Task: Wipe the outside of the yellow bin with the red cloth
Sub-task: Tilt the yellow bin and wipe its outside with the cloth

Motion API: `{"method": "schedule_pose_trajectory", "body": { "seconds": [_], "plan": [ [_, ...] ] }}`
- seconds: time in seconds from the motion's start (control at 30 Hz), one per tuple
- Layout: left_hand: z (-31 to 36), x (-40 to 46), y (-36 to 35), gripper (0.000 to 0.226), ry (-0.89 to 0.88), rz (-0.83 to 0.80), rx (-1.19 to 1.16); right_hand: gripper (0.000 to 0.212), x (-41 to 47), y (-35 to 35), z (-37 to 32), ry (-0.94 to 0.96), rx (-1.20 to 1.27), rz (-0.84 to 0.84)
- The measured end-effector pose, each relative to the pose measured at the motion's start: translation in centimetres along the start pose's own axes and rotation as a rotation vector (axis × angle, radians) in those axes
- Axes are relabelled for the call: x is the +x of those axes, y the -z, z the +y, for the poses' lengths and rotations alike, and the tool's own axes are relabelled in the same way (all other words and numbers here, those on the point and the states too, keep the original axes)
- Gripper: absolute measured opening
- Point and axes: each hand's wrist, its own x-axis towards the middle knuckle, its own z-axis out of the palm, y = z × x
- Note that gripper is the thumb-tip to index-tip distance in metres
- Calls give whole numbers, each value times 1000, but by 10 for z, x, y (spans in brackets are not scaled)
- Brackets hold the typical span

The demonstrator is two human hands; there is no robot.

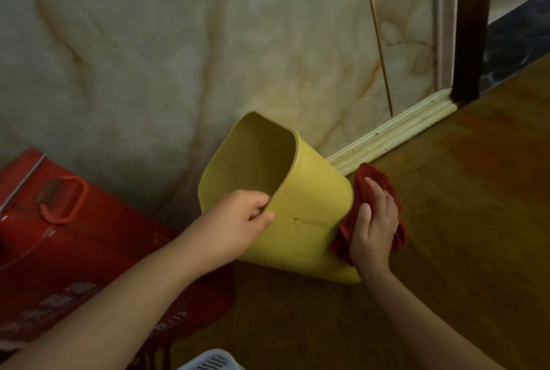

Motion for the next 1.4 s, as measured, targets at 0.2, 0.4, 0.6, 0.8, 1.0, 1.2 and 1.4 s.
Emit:
{"method": "schedule_pose_trajectory", "body": {
  "seconds": [0.2,0.4,0.6,0.8,1.0,1.2,1.4],
  "plan": [
    [8,-7,18,24,-15,77,-186,63,-22,-5,-45,-103,86,7],
    [14,2,27,15,72,5,-258,67,-51,-17,-100,253,163,-248],
    [4,-2,19,20,130,20,-434,58,-44,-14,-89,370,96,-318],
    [7,5,12,22,116,-10,-408,53,-41,-12,-47,259,-31,-301],
    [5,6,17,22,141,-15,-426,48,-57,-8,0,-13,2,-222],
    [37,24,-12,17,149,18,-374,45,-49,11,27,-605,108,-85],
    [49,36,-18,32,182,85,-310,40,-53,14,-33,-354,237,-143]
  ]
}}
